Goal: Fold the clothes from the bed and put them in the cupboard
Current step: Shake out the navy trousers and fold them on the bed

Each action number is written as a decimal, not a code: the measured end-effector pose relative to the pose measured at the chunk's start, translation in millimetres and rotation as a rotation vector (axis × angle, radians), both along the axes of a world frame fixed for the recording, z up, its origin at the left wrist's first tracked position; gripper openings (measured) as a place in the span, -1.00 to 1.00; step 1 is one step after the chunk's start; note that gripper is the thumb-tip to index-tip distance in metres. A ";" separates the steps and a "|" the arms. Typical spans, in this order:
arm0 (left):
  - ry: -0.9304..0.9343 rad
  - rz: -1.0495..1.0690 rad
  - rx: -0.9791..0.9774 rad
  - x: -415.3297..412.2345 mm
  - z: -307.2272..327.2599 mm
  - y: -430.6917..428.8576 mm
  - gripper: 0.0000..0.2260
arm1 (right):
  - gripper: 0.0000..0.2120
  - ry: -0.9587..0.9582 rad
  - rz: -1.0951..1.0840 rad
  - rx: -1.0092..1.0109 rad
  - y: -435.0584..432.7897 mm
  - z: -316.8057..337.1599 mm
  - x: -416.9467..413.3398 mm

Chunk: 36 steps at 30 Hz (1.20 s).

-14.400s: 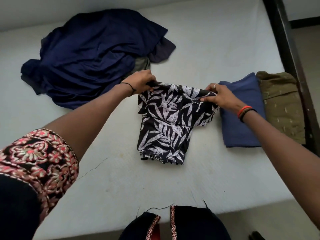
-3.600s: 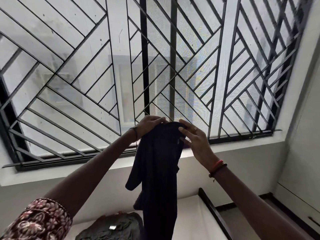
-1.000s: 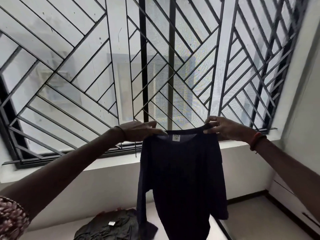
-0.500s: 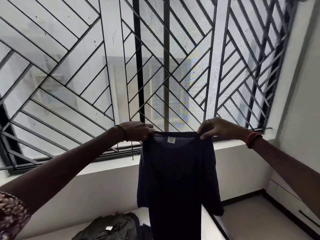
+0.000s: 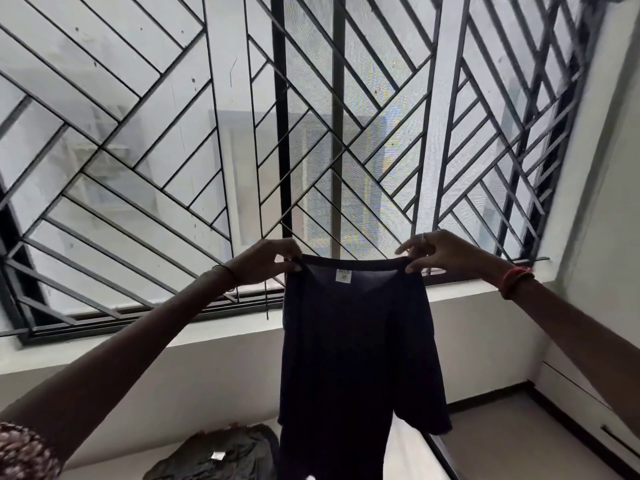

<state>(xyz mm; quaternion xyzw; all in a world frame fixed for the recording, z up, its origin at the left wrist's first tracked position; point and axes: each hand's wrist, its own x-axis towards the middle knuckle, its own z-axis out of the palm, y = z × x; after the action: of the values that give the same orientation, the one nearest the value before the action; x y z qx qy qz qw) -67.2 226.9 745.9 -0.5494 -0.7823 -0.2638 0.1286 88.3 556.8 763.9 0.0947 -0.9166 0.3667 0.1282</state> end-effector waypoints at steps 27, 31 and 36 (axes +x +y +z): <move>-1.030 0.332 0.411 15.6 -35.0 17.4 -0.80 | -0.88 0.042 -0.378 -0.791 -62.1 -52.4 -14.6; -1.247 0.276 0.527 31.0 -51.0 32.8 -0.89 | -0.88 0.089 -0.387 -0.816 -88.9 -69.0 -21.3; -1.234 0.140 0.546 47.8 -51.9 55.1 -0.89 | -0.92 0.109 -0.338 -0.818 -122.9 -75.8 -32.8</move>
<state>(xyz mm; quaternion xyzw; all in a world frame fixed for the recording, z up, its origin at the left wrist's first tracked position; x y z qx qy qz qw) -19.4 282.0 694.1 -0.1941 -0.6516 -0.7082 -0.1902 55.6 434.0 688.1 -0.0957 -0.6906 0.6676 0.2612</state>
